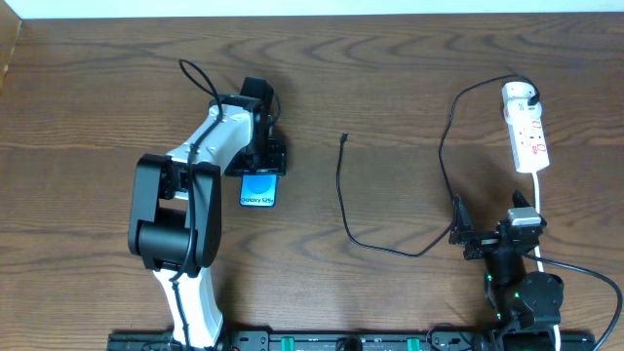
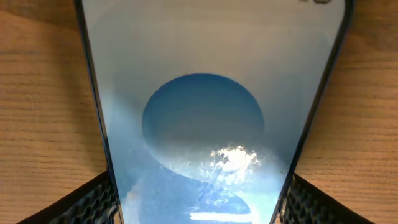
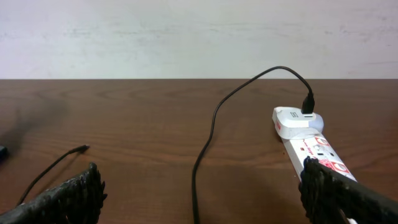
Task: Plug charger to phone and switch on socket
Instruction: 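Lower the left gripper and grasp the phone's top edge, then lift the phone with the left gripper and tilt it upright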
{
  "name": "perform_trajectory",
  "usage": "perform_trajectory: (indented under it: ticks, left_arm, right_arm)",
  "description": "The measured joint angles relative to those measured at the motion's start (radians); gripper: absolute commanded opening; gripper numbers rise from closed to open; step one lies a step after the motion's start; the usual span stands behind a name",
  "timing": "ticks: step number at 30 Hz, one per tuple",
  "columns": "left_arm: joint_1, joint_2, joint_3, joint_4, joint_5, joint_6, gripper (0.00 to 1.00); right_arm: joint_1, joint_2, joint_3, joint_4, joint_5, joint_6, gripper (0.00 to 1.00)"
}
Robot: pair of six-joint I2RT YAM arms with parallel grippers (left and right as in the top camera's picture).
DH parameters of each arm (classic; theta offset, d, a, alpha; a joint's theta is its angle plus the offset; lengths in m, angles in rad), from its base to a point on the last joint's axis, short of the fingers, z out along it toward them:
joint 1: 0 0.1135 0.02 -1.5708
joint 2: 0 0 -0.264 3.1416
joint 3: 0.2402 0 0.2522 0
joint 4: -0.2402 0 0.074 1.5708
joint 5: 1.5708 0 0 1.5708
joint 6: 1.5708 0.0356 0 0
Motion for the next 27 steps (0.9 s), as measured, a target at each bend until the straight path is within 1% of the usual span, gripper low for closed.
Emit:
perform_trajectory:
  ticks: [11,19,27]
  left_arm:
    - [-0.001,-0.002,0.002,-0.003,-0.001,0.000,0.70]
    - [0.000,0.024,0.058,-0.108,-0.011,-0.001,0.70]
    - [0.000,0.023,0.072,-0.122,0.001,-0.001,0.70]
  right_arm:
    - [0.000,0.000,0.000,0.000,0.000,0.000,0.99]
    - [0.000,0.000,0.000,0.000,0.000,0.000,0.99]
    - [0.000,0.000,0.000,0.000,0.000,0.000,0.99]
